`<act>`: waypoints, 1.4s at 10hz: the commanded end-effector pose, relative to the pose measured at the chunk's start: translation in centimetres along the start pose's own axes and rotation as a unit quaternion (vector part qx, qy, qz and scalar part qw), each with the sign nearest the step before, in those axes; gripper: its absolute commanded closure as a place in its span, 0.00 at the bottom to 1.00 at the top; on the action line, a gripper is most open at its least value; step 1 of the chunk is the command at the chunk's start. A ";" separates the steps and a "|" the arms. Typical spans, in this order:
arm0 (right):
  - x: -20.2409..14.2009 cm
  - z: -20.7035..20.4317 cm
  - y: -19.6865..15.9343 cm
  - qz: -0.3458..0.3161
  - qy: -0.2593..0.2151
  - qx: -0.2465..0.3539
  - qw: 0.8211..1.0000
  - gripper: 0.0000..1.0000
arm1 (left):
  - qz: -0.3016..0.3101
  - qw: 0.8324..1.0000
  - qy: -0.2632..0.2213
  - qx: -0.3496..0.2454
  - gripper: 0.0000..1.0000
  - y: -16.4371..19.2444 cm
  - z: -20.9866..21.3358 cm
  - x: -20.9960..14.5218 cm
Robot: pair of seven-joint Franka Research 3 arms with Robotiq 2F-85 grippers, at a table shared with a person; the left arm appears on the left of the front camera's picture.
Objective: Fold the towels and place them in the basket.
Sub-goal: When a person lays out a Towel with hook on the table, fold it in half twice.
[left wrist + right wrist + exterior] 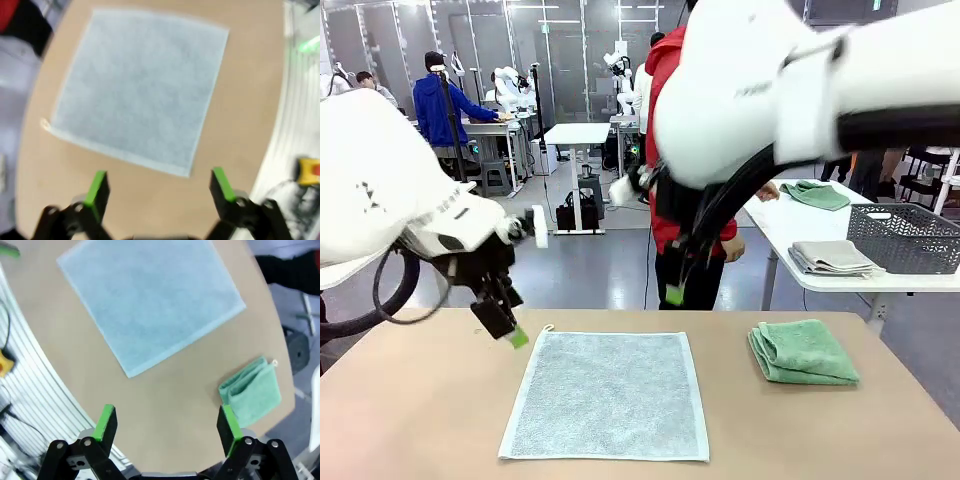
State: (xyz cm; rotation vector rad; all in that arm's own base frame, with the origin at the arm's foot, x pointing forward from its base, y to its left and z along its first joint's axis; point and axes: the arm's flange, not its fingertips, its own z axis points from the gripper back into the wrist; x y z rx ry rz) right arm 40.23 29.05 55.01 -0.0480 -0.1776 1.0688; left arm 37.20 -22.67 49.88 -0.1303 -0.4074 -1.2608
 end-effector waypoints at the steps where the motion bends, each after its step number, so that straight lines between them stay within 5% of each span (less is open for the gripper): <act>1: -0.8 -2.7 -0.6 0.101 0.014 -0.002 0.995 0.00 | 0.032 0.997 0.072 -0.005 0.00 -1.7 -0.2 1.1; 4: -3.3 -6.5 1.1 0.211 -0.013 0.076 0.974 0.00 | -0.023 0.988 0.143 -0.058 0.00 -1.6 -1.8 2.4; 7: -4.4 -8.1 2.3 0.230 -0.038 0.105 0.967 0.00 | -0.131 0.971 0.174 -0.099 0.00 0.4 -3.3 2.3; 14: -3.8 -8.0 2.2 0.226 -0.022 0.100 0.969 0.00 | -0.126 0.973 0.159 -0.107 0.00 0.4 -4.4 2.2</act>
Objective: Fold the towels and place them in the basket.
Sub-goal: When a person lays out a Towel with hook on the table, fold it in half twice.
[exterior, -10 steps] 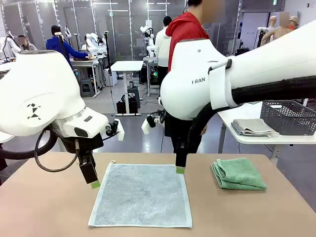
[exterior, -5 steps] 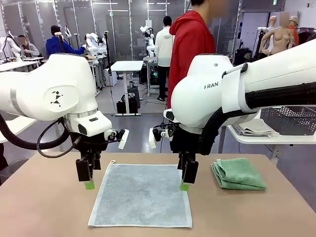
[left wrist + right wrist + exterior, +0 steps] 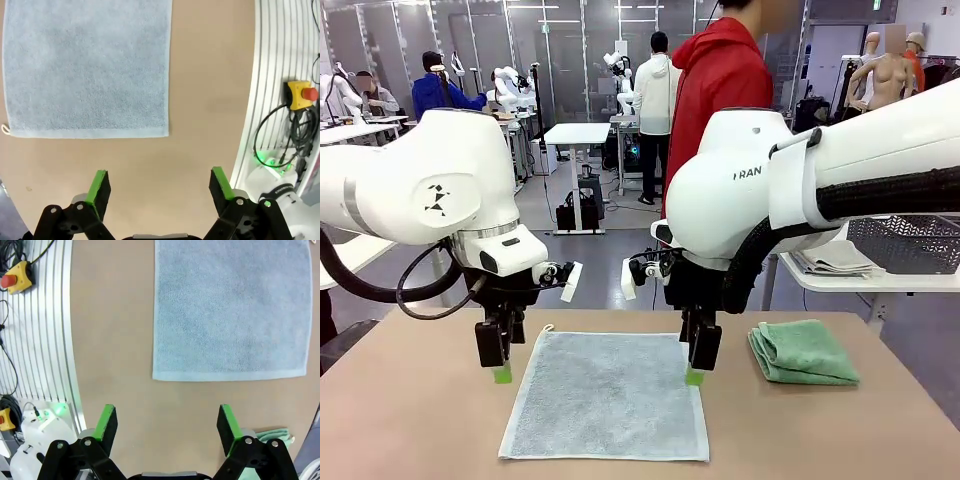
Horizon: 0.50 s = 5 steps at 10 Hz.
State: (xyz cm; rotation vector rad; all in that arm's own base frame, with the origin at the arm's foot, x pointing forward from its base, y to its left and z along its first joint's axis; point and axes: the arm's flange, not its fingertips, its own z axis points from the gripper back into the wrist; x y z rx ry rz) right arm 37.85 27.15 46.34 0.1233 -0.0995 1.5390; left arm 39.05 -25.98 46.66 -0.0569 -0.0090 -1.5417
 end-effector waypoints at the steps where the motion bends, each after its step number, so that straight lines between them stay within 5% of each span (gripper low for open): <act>1: -0.1 -1.5 0.2 0.021 0.007 0.025 0.999 0.00 | -0.022 1.000 0.010 0.021 0.00 -0.7 -1.8 0.0; 5: -1.0 -8.3 2.5 -0.004 0.017 0.035 0.999 0.00 | 0.004 0.997 0.047 0.057 0.00 -2.3 -8.4 0.2</act>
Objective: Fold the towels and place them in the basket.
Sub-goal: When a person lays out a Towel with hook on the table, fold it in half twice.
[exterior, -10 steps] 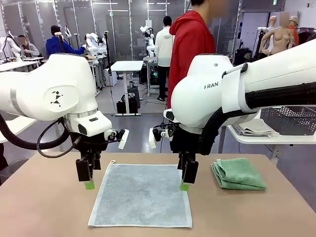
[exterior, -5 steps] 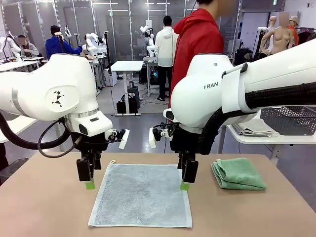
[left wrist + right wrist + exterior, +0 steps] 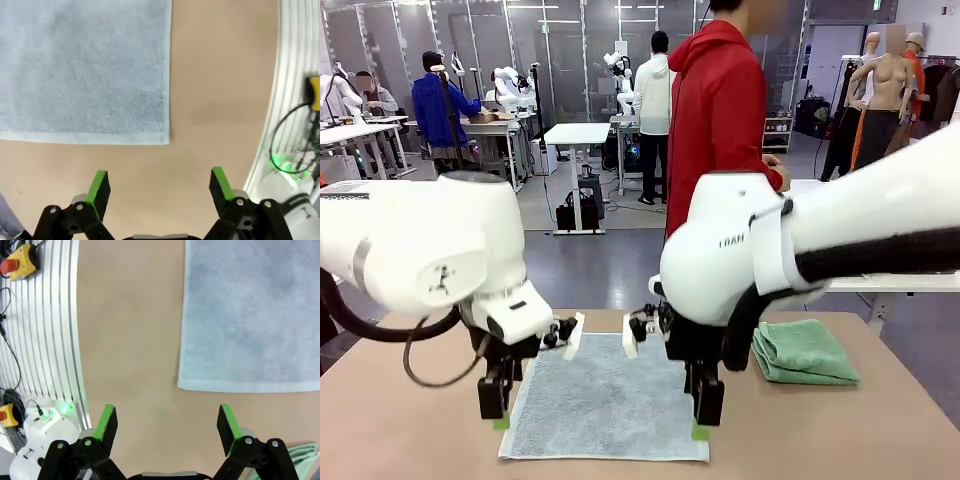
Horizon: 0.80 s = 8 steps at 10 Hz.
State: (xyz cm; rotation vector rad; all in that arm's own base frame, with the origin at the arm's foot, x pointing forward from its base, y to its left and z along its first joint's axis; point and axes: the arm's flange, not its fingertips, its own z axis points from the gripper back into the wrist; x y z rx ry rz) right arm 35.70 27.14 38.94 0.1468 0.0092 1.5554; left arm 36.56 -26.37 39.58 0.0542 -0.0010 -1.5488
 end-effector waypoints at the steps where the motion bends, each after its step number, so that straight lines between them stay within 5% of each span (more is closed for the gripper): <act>1: -0.1 -2.1 0.9 -0.019 -0.012 -0.011 1.000 0.00 | 0.008 1.000 0.007 0.027 0.00 -0.3 -2.7 0.1; 8: -1.7 -6.6 -1.4 -0.036 0.034 -0.036 0.998 0.00 | -0.043 0.999 -0.020 0.011 0.00 1.0 -8.8 -1.2</act>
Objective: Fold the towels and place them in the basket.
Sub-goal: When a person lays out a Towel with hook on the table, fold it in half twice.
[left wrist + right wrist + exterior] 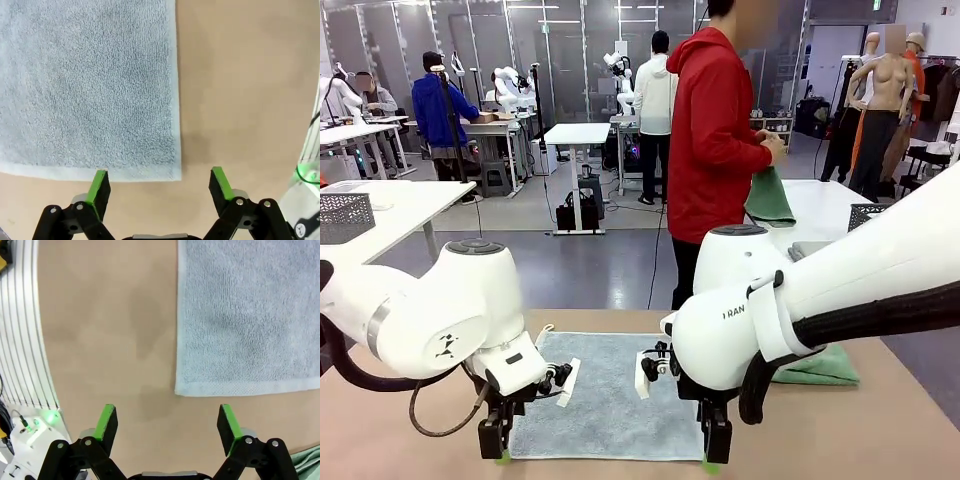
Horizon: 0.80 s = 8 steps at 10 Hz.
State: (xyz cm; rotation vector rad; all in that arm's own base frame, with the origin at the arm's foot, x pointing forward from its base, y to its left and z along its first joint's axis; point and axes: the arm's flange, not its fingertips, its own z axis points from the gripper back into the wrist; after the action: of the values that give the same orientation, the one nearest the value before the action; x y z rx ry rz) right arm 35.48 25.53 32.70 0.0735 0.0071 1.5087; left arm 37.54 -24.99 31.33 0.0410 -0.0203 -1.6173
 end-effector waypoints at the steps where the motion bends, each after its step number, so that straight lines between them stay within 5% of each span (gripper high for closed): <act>1: 0.6 -1.0 -1.2 -0.010 0.019 -0.016 1.000 0.00 | -0.012 1.000 -0.012 0.015 0.00 0.2 -0.9 -0.1; 8: 0.9 -2.7 -2.2 -0.011 0.013 -0.006 1.000 0.00 | -0.008 1.000 -0.003 0.007 0.00 0.0 -1.8 0.1</act>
State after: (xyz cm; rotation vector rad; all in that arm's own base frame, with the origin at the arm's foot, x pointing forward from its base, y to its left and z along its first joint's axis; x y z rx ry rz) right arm 37.18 25.82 30.24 0.0565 0.0265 1.5085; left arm 37.61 -25.44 30.24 0.0366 -0.0311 -1.6287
